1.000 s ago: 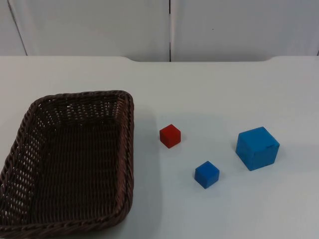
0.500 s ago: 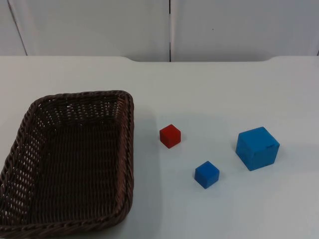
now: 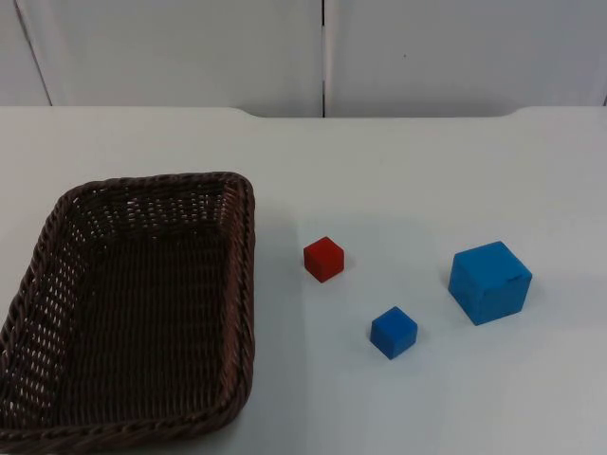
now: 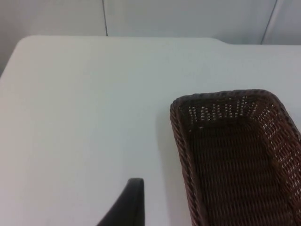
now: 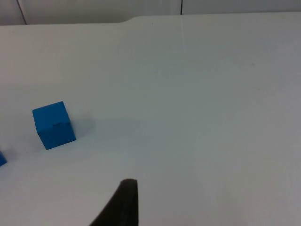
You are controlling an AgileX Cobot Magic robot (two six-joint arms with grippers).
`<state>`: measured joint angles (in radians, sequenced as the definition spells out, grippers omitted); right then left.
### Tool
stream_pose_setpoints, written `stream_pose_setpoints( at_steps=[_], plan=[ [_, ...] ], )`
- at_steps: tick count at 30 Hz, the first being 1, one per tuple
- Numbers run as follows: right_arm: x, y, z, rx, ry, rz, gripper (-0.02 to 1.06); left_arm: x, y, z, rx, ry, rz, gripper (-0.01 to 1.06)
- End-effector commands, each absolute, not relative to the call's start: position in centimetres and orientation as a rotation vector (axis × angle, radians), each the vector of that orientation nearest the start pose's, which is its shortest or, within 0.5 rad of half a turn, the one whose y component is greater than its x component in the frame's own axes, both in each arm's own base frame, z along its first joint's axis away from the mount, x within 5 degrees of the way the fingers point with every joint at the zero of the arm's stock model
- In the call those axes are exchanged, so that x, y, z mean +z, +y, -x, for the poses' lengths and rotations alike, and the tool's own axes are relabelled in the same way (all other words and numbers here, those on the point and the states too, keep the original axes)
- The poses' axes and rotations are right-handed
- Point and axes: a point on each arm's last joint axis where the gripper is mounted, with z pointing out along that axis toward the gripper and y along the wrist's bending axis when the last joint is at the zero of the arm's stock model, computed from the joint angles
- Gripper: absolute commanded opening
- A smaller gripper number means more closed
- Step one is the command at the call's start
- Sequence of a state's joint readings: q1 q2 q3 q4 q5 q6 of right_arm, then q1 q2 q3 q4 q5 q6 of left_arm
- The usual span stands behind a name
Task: Pick up the basket with the left hand and place the largest block into the basket with the right hand.
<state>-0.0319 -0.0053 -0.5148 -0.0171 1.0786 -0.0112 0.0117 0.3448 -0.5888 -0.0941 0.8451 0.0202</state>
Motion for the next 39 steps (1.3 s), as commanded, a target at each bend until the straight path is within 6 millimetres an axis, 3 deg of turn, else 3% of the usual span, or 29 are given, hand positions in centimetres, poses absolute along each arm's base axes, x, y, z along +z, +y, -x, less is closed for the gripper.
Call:
stream_pose_setpoints(
  at_steps=[1, 13, 24, 39],
  plan=[
    [28.0, -0.1, 0.8, -0.059, 2.047, -0.025, 1.05, 31.5, -0.7, -6.4, -0.115, 2.082, 0.022, 1.05],
    [28.0, -0.1, 0.8, -0.059, 2.047, -0.025, 1.05, 30.5, -0.8, -11.7, -0.13, 2.21, 0.006, 1.05],
    [28.0, -0.1, 0.8, -0.059, 2.047, -0.025, 1.05, 31.4, -1.6, -17.0, -0.237, 2.293, -0.064, 1.05],
    [28.0, -0.1, 0.8, -0.059, 2.047, -0.025, 1.05, 26.0, -1.7, -22.6, -0.269, 2.526, -0.058, 1.05]
  ],
)
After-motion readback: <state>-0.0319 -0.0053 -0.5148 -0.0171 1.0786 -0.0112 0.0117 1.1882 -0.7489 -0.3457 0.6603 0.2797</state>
